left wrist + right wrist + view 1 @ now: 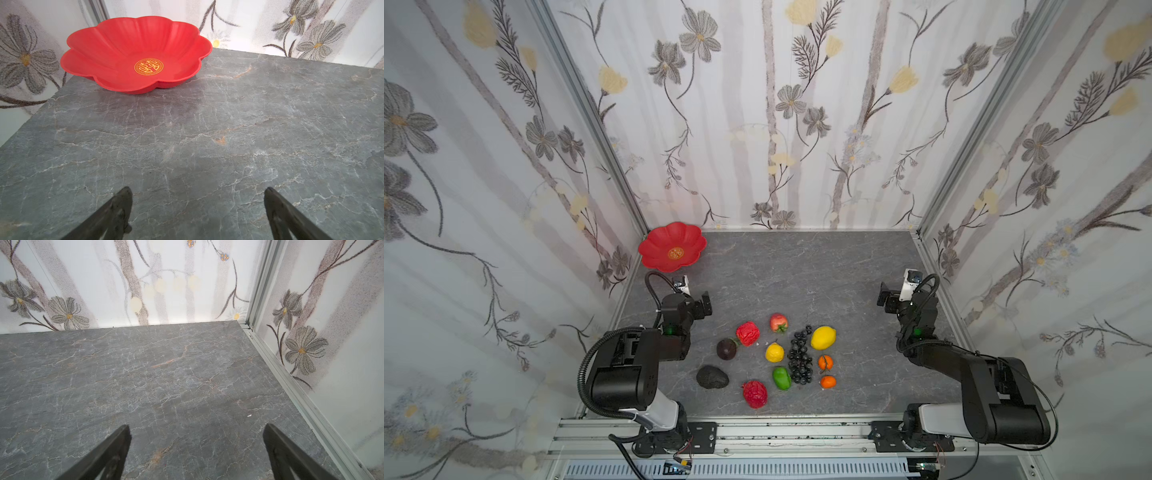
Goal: Place and organize the fake fruits in the fruit bowl
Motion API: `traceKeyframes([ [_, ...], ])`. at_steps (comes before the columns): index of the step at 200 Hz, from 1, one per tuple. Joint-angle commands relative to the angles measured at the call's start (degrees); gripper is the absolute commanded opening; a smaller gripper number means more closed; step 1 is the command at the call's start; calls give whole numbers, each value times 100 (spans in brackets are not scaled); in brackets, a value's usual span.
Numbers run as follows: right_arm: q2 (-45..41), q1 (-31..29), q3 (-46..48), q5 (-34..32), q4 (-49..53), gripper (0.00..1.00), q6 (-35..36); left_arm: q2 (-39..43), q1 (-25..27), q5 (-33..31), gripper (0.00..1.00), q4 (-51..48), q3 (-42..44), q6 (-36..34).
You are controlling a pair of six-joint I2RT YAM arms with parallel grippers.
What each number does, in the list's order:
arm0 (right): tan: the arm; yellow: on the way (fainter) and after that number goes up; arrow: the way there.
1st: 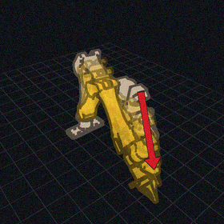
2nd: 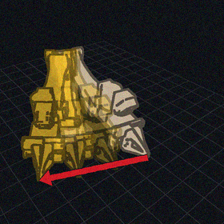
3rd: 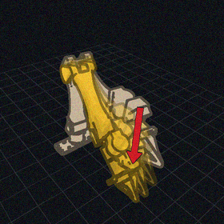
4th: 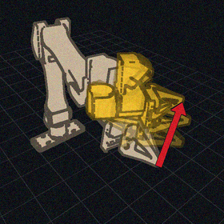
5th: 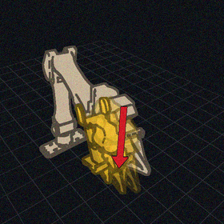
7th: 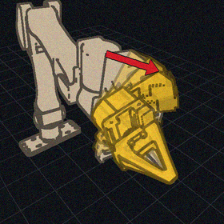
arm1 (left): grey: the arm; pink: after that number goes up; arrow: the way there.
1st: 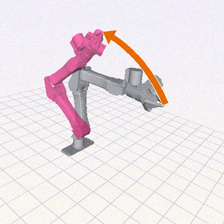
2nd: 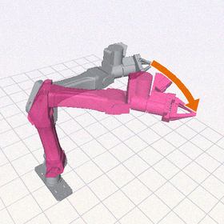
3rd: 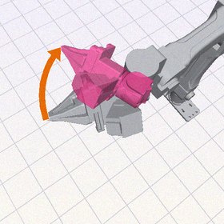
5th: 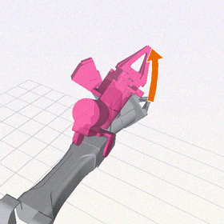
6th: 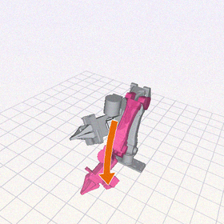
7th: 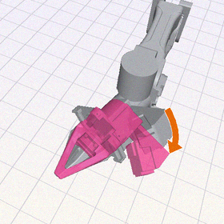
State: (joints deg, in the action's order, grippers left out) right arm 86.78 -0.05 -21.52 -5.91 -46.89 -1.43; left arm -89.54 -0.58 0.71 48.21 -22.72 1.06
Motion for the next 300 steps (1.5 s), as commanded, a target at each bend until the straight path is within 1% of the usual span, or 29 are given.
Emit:
traceKeyframes([
  [1, 23, -12, -36, 38, -303, 99, 11, -17, -9, 52, 100, 234, -39, -36],
  [135, 14, -12, -19, 38, -327, 99, 15, -11, -4, 8, 100, 242, -22, -36],
  [153, -11, -52, 58, 315, -440, 99, 165, 146, 54, -87, 100, 224, 27, -69],
  [164, -97, -133, 170, 348, -575, 99, 272, 463, 152, -319, 100, 216, 171, -105],
  [172, -225, -176, 280, 332, -665, 99, 330, 818, 261, -674, 100, 79, 264, -99],
  [192, -672, -263, 555, 267, -795, 99, 434, 1842, 545, -1679, 100, -935, 224, 154],
  [205, -1001, -334, 617, 264, -632, 99, 509, 2369, 686, -2228, 100, -1569, 62, 597],
  [219, -1389, -490, 517, 257, -184, 99, 666, 2792, 743, -2409, 100, -2208, -141, 1195],
  [226, -1602, -563, 382, 264, 275, 99, 724, 2949, 750, -2402, 100, -2528, -267, 1446],
  [241, -2058, -649, -1, 487, 1300, 99, 503, 3168, 757, -2422, 100, -3165, -527, 2001],
  [263, -2434, -676, -604, 850, 2343, 99, -245, 3324, 744, -2537, 100, -3935, -842, 2908],
  [285, -2441, -671, -1446, 737, 3641, 99, -1365, 3206, 699, -2536, 100, -4126, -1001, 3129],
  [300, -2380, -656, -1927, 793, 4458, 99, -1993, 3010, 496, -2583, 100, -4357, -1104, 3666],
])
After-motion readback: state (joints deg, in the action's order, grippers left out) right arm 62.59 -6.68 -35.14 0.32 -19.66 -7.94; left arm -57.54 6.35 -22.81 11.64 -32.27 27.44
